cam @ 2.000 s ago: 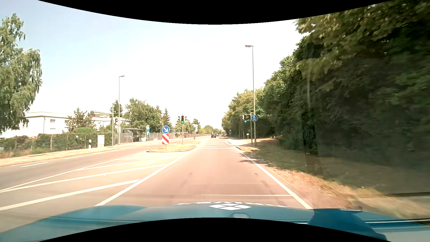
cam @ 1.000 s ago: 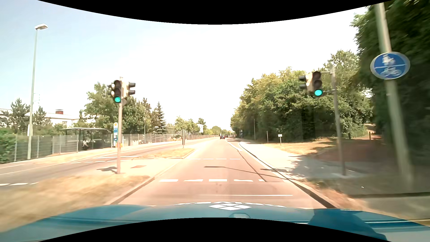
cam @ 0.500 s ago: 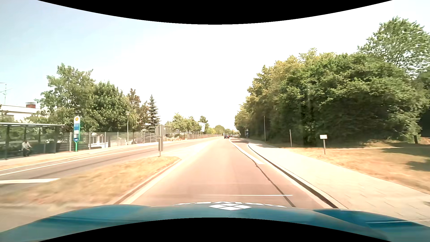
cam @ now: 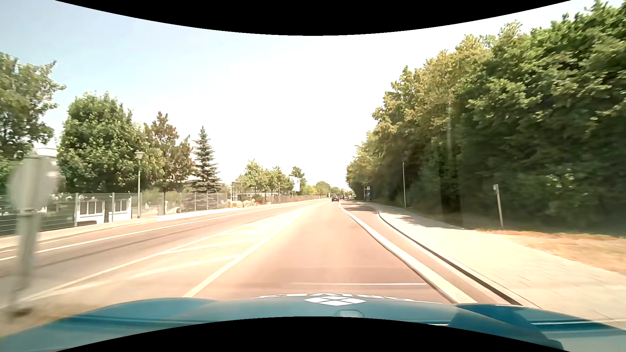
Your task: Follow the waypoints while adhering to traffic rules and regulations
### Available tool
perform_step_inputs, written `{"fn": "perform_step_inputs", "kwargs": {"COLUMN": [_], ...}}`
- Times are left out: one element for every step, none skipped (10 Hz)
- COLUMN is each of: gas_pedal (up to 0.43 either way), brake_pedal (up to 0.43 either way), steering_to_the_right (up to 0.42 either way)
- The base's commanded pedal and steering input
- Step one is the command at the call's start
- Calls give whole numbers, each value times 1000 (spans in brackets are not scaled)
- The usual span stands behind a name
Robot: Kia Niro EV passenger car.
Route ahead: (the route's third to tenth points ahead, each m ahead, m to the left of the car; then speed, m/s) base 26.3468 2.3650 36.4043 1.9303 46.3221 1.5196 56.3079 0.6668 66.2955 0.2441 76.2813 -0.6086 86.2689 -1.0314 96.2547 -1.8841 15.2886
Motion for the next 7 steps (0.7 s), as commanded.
{"fn": "perform_step_inputs", "kwargs": {"gas_pedal": [177,177,177,177,177,177,189], "brake_pedal": [0,0,0,0,0,0,0], "steering_to_the_right": [-8,-4,-3,-2,-2,-1,-1]}}
